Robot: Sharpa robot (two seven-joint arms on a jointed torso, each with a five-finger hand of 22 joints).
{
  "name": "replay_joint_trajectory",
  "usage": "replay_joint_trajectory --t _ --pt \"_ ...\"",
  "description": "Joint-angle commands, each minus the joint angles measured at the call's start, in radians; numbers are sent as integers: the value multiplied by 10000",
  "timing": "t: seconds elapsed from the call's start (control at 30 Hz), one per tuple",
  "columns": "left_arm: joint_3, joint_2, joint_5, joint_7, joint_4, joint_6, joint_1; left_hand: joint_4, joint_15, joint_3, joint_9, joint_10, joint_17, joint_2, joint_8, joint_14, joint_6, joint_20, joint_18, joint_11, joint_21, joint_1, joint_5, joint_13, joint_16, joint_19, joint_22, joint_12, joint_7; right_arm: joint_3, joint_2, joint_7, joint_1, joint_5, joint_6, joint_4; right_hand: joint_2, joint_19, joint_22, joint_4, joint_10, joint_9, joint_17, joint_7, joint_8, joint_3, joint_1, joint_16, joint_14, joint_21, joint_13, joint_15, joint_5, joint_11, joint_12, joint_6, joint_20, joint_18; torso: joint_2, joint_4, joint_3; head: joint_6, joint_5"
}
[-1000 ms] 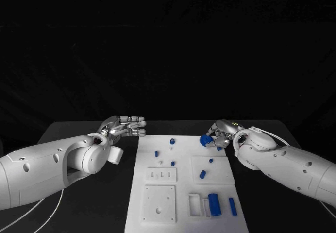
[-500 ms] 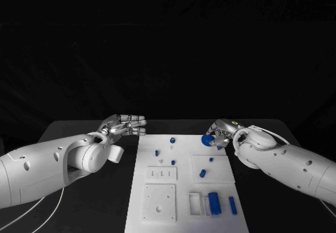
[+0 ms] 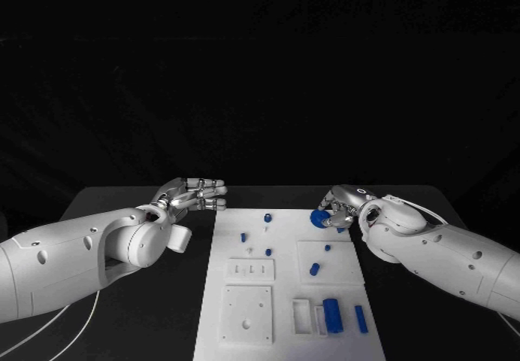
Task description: Assemble the parts on the task board
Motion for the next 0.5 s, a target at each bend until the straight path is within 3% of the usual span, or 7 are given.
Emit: replay_joint_trajectory --t 0.03,0.5 --pt "8 3 -46 15 27 158 19 -40 40 -2 -9 -79 13 9 -27 -43 -70 -1 -78 0 28 18 -45 16 -17 -65 -14 52 -8 -17 16 -184 -31 -458 8 118 57 310 13 29 78 47 6 7 17 -96 4 49 14 -80 17 -28 -94 -22 46 223 -18 4 -2 -9 -11 -4 18" --pt "8 6 -51 2 39 134 19 -37 44 -3 -11 -99 12 -5 -29 -50 -113 2 -78 7 30 20 -48 16 -18 -71 -17 52 -3 -14 91 -585 124 -1299 -558 1398 -34 353 33 338 133 47 42 -32 20 -239 43 71 22 -158 60 -44 -264 -39 83 298 -35 -19 -17 9 -14 48 79"
